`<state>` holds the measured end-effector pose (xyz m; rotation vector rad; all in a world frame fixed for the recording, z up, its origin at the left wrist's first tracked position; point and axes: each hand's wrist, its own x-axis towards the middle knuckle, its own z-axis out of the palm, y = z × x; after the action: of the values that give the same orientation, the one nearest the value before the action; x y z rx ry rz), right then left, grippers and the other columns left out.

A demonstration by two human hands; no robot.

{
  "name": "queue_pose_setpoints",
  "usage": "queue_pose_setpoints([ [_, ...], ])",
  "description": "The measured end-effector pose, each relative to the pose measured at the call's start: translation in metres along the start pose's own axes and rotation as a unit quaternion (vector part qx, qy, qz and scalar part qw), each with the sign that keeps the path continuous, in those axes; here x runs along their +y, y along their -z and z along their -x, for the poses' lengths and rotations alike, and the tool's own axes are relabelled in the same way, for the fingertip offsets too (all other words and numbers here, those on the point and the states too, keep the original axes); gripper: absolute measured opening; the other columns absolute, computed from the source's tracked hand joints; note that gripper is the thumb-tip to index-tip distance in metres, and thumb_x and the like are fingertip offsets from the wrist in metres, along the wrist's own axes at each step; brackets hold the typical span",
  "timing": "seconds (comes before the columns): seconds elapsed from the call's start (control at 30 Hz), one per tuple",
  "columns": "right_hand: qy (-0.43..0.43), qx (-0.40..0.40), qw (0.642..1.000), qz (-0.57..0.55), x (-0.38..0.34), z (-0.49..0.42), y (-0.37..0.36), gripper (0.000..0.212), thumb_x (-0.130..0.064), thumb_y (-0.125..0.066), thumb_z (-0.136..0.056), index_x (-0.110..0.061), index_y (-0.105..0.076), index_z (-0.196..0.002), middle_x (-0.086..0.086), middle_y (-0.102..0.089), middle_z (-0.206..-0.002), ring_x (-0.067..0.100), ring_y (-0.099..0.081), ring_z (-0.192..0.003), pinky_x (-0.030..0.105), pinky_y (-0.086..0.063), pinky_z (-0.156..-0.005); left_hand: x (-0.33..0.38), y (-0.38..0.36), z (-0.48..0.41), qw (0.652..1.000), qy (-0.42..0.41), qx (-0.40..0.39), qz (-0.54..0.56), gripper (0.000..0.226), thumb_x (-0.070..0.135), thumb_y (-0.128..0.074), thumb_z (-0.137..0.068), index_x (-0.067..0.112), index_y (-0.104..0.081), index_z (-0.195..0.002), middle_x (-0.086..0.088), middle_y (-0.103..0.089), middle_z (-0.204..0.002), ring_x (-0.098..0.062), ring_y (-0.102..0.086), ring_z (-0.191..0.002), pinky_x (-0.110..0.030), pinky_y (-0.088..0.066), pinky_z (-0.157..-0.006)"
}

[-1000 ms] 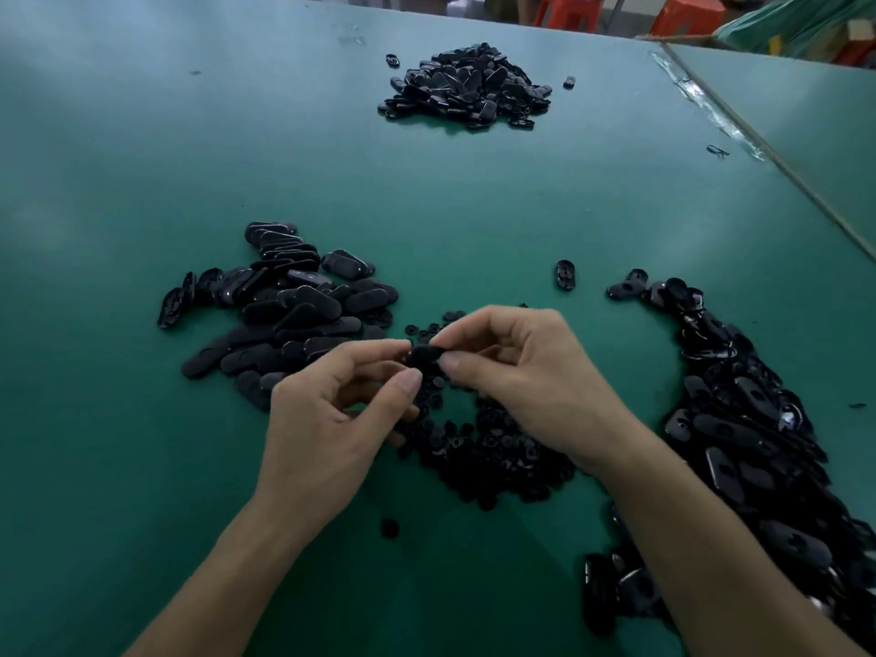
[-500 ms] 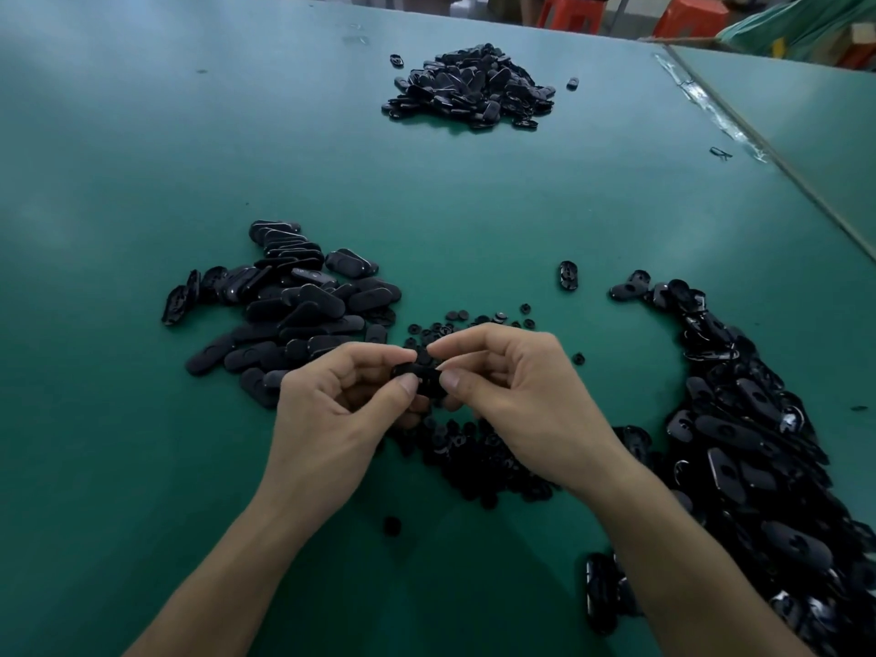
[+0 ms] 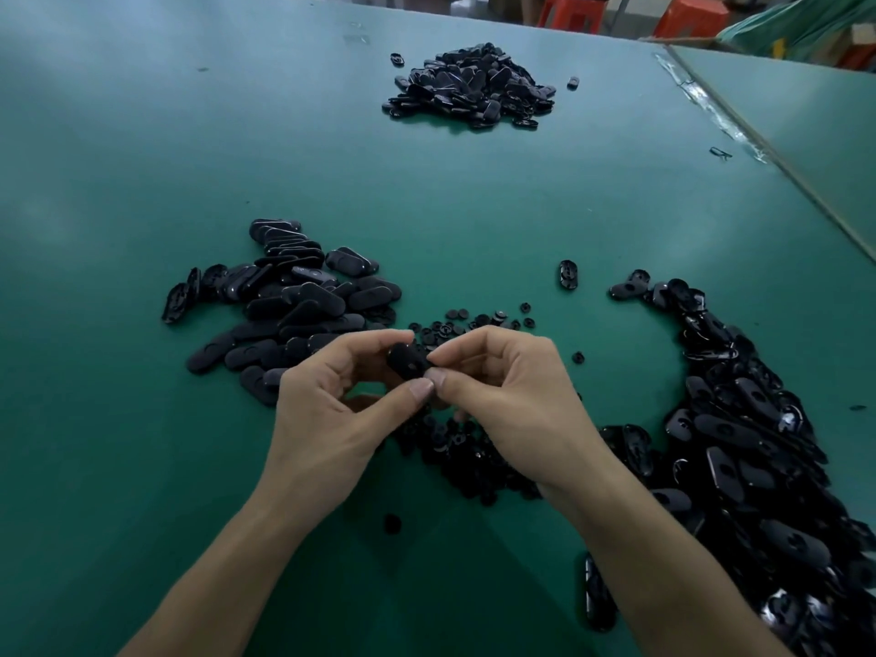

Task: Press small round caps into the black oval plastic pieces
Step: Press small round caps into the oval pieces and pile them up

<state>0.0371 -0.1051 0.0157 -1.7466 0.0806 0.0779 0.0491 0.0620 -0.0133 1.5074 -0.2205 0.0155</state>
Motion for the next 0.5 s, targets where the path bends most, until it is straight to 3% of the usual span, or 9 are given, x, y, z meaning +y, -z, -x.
queue_pose_setpoints([
  [0.1, -0.040, -0.024, 0.999, -0.021, -0.0015, 0.0013, -0.0032, 0.015, -0.005, -0.068, -0.092, -0.018, -0.070, -0.085, 0.005, -0.076, -0.078, 0.018, -0.073, -0.069, 0.023, -0.056, -0.063, 0.0001, -0.0013, -0.0004, 1.000, -0.001, 0.010, -0.007, 0.033, 0.022, -0.078, -0.075, 0.026, -0.072, -0.107, 0.003, -0.076, -0.087, -0.007, -0.072, -0.079, -0.015, -0.055, -0.073],
  [0.23, 0.006, -0.005, 0.974, 0.228, -0.0004, 0.0027, 0.0016, 0.011, -0.016, -0.069, -0.091, -0.026, -0.074, -0.091, -0.010, -0.073, -0.079, 0.000, -0.067, -0.073, 0.016, -0.054, -0.068, -0.0019, -0.0016, -0.0008, 0.998, 0.012, 0.047, 0.029, 0.035, 0.021, -0.074, -0.078, 0.027, -0.072, -0.112, -0.009, -0.074, -0.084, -0.019, -0.076, -0.081, -0.022, -0.059, -0.074],
  [0.3, 0.027, -0.016, 0.944, 0.329, -0.0008, 0.0049, 0.0023, 0.008, -0.024, -0.070, -0.091, -0.027, -0.074, -0.096, -0.014, -0.068, -0.086, 0.000, -0.063, -0.080, 0.023, -0.056, -0.077, -0.0024, -0.0027, -0.0013, 0.997, 0.014, 0.048, 0.050, 0.039, 0.018, -0.072, -0.080, 0.022, -0.068, -0.119, -0.012, -0.073, -0.087, -0.023, -0.076, -0.084, -0.027, -0.061, -0.073],
  [0.37, 0.029, -0.034, 0.921, 0.388, -0.0007, 0.0072, 0.0011, 0.008, -0.031, -0.070, -0.090, -0.028, -0.072, -0.097, -0.013, -0.059, -0.091, 0.006, -0.058, -0.087, 0.029, -0.053, -0.081, -0.0027, -0.0029, -0.0021, 0.997, 0.017, 0.044, 0.054, 0.044, 0.014, -0.072, -0.082, 0.022, -0.062, -0.124, -0.011, -0.072, -0.086, -0.023, -0.076, -0.082, -0.027, -0.061, -0.070],
  [0.5, 0.023, -0.030, 0.904, 0.425, 0.0001, 0.0099, 0.0003, 0.010, -0.037, -0.069, -0.092, -0.028, -0.070, -0.090, -0.016, -0.049, -0.088, 0.006, -0.052, -0.088, 0.025, -0.047, -0.079, -0.0043, -0.0006, -0.0038, 0.998, 0.024, 0.045, 0.036, 0.041, 0.005, -0.074, -0.085, 0.022, -0.057, -0.119, -0.005, -0.075, -0.084, -0.018, -0.075, -0.077, -0.019, -0.057, -0.067],
])
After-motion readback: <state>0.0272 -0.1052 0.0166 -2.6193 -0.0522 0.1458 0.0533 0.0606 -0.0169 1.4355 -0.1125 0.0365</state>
